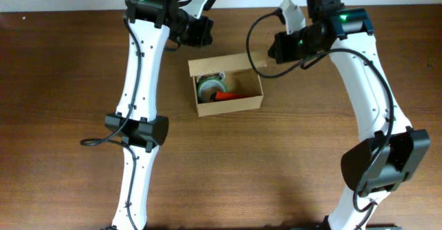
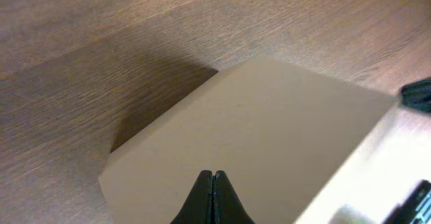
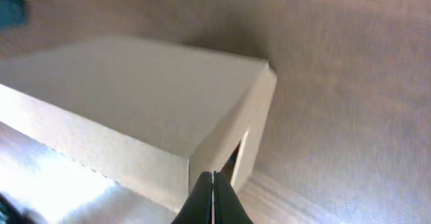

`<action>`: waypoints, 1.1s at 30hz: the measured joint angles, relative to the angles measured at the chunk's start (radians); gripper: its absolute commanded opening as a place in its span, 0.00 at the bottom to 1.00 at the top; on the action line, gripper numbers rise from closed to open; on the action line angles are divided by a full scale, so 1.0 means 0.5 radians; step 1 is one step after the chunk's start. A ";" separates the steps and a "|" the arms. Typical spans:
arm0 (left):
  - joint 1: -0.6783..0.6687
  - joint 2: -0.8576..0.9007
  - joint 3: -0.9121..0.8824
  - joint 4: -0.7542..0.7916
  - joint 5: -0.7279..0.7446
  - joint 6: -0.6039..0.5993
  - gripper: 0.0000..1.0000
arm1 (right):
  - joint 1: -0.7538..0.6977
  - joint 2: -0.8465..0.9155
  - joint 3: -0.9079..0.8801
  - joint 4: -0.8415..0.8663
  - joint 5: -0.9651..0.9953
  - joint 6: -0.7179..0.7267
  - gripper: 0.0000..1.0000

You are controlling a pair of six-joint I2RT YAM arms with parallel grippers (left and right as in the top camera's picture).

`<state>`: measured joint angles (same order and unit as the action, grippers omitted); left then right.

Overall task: Pack container
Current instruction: 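Fold the lid down over the box with both grippers, then press the closed lid down with both grippers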

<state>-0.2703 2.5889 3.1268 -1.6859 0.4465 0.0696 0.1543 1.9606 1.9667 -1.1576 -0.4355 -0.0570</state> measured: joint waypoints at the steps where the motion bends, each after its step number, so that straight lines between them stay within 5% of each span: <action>1: -0.018 -0.010 0.000 0.000 -0.024 -0.008 0.02 | 0.012 0.000 0.000 -0.021 0.021 -0.006 0.04; 15: -0.140 -0.018 -0.216 -0.001 -0.252 -0.053 0.01 | 0.052 -0.017 0.001 -0.169 0.198 -0.066 0.04; 33: -0.231 -0.572 -1.270 -0.003 -0.629 -0.066 0.02 | 0.178 -0.034 -0.123 -0.272 0.340 -0.096 0.04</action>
<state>-0.3859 2.3028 2.4920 -1.6875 0.1318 0.0364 0.2432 1.9438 1.9053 -1.2938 -0.2653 -0.1051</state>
